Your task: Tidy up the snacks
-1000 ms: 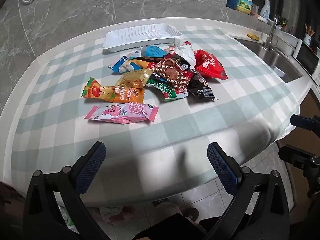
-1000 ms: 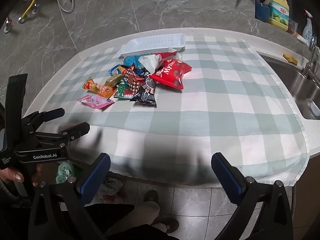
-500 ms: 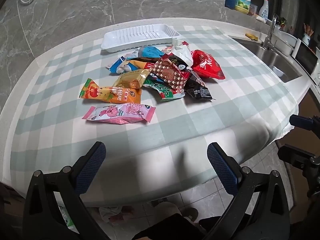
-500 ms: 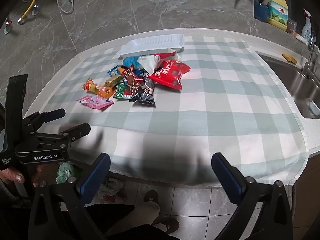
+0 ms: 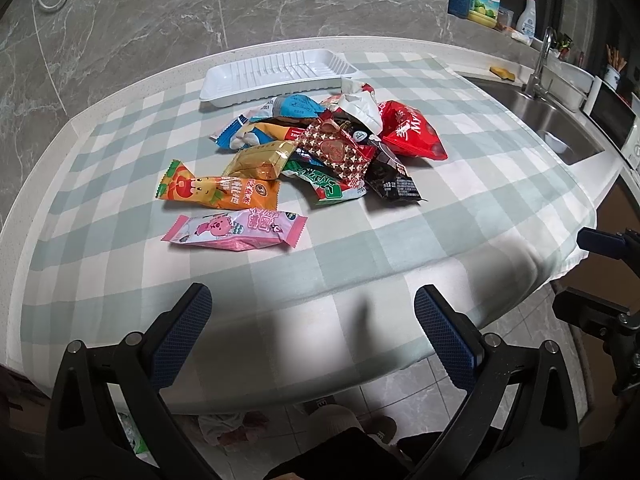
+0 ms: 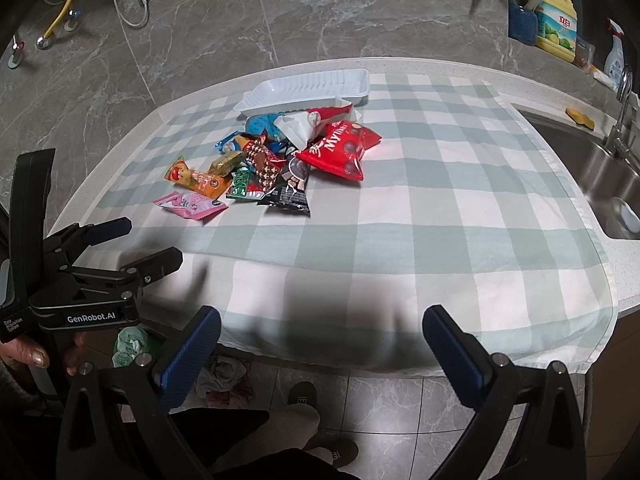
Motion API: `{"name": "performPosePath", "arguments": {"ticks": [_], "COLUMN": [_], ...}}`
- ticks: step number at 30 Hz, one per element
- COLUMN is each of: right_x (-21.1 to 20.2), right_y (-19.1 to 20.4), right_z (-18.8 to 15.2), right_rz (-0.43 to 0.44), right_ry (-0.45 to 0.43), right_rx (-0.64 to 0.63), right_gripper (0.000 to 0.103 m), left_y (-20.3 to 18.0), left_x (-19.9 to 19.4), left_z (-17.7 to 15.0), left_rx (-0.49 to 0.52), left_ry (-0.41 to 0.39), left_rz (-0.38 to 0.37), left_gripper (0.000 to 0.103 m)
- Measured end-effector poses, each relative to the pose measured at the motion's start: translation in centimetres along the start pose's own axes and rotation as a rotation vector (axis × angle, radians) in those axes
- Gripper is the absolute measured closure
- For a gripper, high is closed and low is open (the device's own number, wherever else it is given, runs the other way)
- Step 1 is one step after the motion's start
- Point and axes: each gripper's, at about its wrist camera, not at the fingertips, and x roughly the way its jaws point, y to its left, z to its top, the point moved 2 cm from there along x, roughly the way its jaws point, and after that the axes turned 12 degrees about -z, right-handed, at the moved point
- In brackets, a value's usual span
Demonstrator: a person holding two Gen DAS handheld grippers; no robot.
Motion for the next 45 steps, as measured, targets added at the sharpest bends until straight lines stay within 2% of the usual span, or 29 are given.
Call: {"name": "performPosePath", "arguments": {"ticks": [45], "right_x": [0.17], "right_y": [0.21], "right_z": [0.28], "right_rz": [0.003], "right_ry": [-0.002], "right_rx": [-0.002], "right_gripper": [0.000], "left_y": [0.09], "left_x": [0.31], "left_z": [0.56], "left_rx": [-0.006], "left_ry": [0.002], "left_rz": [0.000], "left_gripper": [0.000]}}
